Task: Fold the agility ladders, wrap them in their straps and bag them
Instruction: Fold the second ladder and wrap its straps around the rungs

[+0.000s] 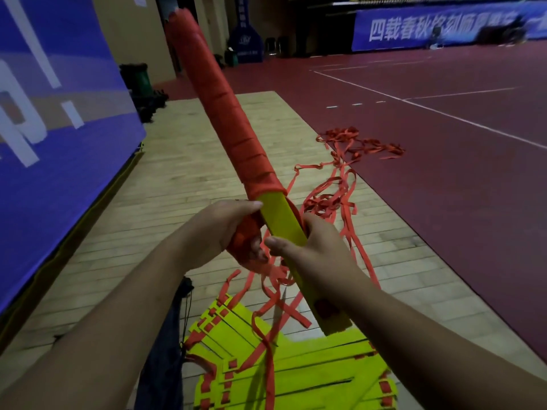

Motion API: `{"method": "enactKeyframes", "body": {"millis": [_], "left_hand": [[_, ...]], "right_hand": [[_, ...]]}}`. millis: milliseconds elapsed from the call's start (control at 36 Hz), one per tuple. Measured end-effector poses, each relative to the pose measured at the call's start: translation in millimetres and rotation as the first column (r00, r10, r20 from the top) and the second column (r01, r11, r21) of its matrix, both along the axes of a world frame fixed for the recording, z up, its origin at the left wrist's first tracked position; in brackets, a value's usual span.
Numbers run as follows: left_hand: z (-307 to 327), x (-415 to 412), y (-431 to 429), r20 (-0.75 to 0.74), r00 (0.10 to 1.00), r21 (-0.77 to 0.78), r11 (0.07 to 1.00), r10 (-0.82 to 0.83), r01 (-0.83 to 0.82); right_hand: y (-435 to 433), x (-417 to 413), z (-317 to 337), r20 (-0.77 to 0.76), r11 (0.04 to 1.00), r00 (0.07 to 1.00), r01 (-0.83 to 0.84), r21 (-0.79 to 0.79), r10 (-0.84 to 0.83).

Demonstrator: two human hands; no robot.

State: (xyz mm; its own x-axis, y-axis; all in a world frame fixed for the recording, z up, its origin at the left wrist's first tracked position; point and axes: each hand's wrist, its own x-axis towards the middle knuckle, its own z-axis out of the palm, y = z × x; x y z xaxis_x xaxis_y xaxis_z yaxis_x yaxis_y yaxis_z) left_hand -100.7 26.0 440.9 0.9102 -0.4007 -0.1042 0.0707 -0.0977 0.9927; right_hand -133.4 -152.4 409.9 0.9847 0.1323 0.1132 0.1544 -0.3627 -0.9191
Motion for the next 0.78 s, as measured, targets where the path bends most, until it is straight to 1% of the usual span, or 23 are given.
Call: {"method": "enactKeyframes", "body": {"millis": [56,111,167,194,222,250,306,333,361,389,417,444,500,528,583,611,694,750,778], "left_hand": [[2,0,-1,0.025,1.0,0.045,0.999,-0.004,0.003],[0,-1,-3,0.105,0.994,0.117,0.993,-0.003,-0.01],[-6,-3,-4,0.202,0.976,0.148,0.983,0.081,-0.113],[-10,-3,-3,0.235,0.963,0.128,0.977,0.135,-0.169],[-13,-3,-2,0.257,0.952,0.096,0.976,0.168,-0.198],[-14,-3,1,0.269,0.947,0.065,0.978,0.175,-0.2],[-13,-4,9,0.279,0.953,0.026,0.991,0.12,-0.132],[-12,-4,13,0.278,0.957,0.016,0.996,0.082,-0.089],[-11,-4,16,0.275,0.96,0.01,0.999,0.046,-0.05],[-11,-5,17,0.273,0.962,0.012,1.0,0.013,-0.017],[-11,-6,17,0.275,0.961,0.019,1.0,-0.013,0.009],[-11,-7,16,0.273,0.962,0.029,0.999,-0.03,0.023],[-10,-8,14,0.246,0.969,0.023,1.0,-0.007,0.001],[-9,-6,14,0.209,0.978,0.004,1.0,0.025,-0.026],[-7,-3,18,0.103,0.993,-0.03,0.998,0.056,-0.053],[-6,-2,22,0.048,0.998,-0.03,0.999,0.036,-0.035],[-8,-1,33,-0.055,0.993,0.041,0.993,-0.104,0.106],[-8,-2,36,-0.071,0.985,0.075,0.983,-0.16,0.165],[-5,-2,34,-0.059,0.984,0.058,0.983,-0.17,0.174]], "right_hand": [[5,-4,-2,0.053,0.998,0.998,0.028,-0.057,-0.025],[9,-10,-8,0.139,0.989,0.99,0.054,-0.137,-0.035],[13,-15,-14,0.207,0.977,0.978,0.074,-0.202,-0.031],[15,-16,-15,0.215,0.973,0.976,0.07,-0.218,-0.022],[15,-14,-16,0.196,0.973,0.981,0.044,-0.228,0.002],[14,-12,-14,0.143,0.978,0.989,-0.006,-0.207,0.037],[10,-7,-5,-0.052,0.986,0.988,-0.147,-0.077,0.143],[6,-4,-2,-0.162,0.974,0.961,-0.224,0.011,0.223],[4,-3,-1,-0.255,0.948,0.913,-0.305,0.091,0.318],[2,-4,-1,-0.304,0.915,0.863,-0.376,0.148,0.404],[2,-6,-2,-0.308,0.894,0.839,-0.415,0.17,0.448],[3,-8,-3,-0.289,0.894,0.846,-0.416,0.169,0.448],[7,-9,-4,-0.25,0.92,0.887,-0.359,0.157,0.389],[9,-9,-2,-0.237,0.929,0.901,-0.331,0.164,0.363],[12,-9,2,-0.219,0.943,0.923,-0.279,0.181,0.315],[13,-7,4,-0.208,0.954,0.936,-0.252,0.165,0.283],[10,-2,7,-0.151,0.99,0.979,-0.139,0.021,0.14],[7,0,10,-0.048,0.992,0.998,-0.034,-0.123,0.029],[6,0,10,0.019,0.982,1.0,0.028,-0.189,-0.025]]}}
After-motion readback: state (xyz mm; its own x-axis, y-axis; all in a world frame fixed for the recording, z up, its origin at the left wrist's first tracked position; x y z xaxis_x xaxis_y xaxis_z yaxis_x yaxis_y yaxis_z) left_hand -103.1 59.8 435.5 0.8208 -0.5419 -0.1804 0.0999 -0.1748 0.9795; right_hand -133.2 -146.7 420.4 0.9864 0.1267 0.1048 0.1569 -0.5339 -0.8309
